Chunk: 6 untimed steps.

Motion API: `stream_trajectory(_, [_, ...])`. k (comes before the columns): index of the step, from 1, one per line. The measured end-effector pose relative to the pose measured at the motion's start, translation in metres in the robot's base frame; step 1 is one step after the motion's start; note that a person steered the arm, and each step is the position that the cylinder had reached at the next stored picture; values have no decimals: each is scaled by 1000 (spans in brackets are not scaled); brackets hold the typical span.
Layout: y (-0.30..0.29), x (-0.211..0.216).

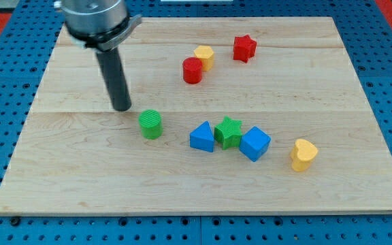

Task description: Make a diagonal line out of the blue blocks and the green circle

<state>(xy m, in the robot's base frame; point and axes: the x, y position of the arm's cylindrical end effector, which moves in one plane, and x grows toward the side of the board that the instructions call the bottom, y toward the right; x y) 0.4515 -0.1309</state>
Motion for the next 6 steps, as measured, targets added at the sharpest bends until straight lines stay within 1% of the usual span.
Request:
stream_trajectory(1, [91,20])
stream_trajectory(2, [152,36])
stream_trajectory(3, [138,34])
stream_trajectory(4, [86,25])
stream_trajectory(5, [111,58])
stream_trajectory(6, [152,81])
